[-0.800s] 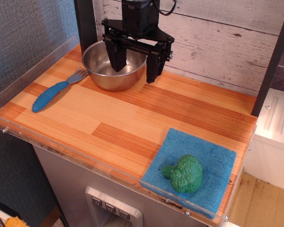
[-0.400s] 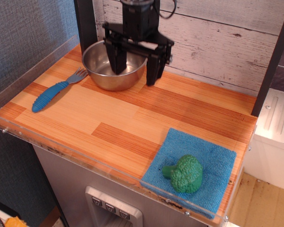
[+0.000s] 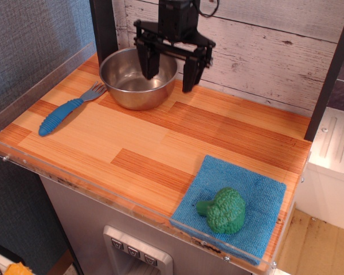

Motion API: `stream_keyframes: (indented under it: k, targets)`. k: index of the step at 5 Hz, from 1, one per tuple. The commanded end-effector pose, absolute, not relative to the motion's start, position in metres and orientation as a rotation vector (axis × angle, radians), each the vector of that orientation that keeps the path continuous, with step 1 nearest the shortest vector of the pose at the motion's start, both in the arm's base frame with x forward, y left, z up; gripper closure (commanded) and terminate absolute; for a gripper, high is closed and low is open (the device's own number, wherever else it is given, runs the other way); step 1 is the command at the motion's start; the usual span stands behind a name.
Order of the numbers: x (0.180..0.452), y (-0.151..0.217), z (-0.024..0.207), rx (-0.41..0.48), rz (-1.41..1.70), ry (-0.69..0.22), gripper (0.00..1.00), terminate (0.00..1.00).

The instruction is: Take the silver vessel and place it above the blue cloth.

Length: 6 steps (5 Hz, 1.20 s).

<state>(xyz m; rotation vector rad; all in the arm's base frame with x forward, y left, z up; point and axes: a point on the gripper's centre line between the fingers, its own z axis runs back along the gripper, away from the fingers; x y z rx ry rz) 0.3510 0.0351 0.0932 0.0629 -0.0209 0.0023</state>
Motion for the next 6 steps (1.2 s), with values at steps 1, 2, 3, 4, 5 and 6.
stream_keyframes:
  k: [1,2,3,4,5,6]
  targets:
    - [0.383,0.055,0.092,0.087,0.035,-0.053,0.00,0.00]
    - [0.388,0.061,0.072,0.098,0.062,-0.030,0.00,0.00]
    - [0.391,0.064,0.058,0.089,0.079,-0.026,0.00,0.00]
    - [0.393,0.064,0.052,0.091,0.079,-0.019,1.00,0.00]
    - [0.392,0.066,0.048,0.086,0.082,-0.014,1.00,0.00]
    - [0.391,0.067,0.050,0.080,0.083,-0.016,1.00,0.00]
